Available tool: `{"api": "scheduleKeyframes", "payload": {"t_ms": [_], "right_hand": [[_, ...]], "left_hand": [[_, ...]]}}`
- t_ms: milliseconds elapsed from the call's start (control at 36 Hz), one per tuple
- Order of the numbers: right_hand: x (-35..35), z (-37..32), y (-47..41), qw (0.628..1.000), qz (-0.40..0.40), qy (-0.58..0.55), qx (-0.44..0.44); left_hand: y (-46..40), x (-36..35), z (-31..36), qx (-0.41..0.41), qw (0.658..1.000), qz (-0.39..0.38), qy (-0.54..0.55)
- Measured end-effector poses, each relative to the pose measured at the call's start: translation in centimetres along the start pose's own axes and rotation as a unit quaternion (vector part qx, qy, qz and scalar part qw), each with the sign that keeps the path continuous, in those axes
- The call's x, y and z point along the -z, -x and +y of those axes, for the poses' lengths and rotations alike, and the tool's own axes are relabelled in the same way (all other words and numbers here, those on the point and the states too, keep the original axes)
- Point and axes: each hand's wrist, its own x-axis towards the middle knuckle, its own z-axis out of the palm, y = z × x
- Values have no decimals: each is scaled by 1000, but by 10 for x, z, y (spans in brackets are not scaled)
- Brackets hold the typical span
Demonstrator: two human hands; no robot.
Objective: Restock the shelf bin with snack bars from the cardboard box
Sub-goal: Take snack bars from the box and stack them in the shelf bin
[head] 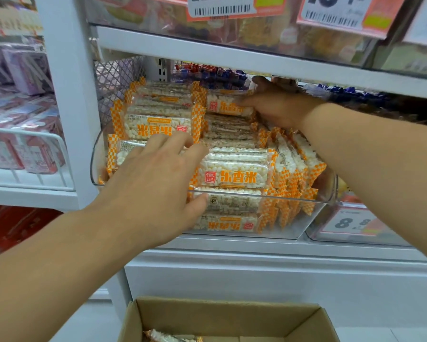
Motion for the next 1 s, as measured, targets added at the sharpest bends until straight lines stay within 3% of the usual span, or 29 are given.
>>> {"api": "scheduleKeyframes", "payload": {"t_ms": [333, 556, 694, 889, 944, 1000], "right_hand": [[11, 6, -1, 998, 1, 2, -67], [12, 0, 20, 992, 50, 93, -62], [9, -12, 53, 961, 67, 265, -43], [-1, -34, 165, 984, 32, 172, -33], [-13, -27, 217, 985, 80, 147, 31], [-35, -9, 274, 978, 165, 35, 123]], "left_hand": [[3, 1, 0, -6, 1000, 1, 4], [2, -1, -2, -16, 1000, 13, 5], [4, 2, 3, -27, 1000, 12, 1], [19, 9, 16, -57, 998, 38, 12], [28, 12, 24, -72, 995, 57, 25], [42, 8, 34, -82, 995, 55, 35]]}}
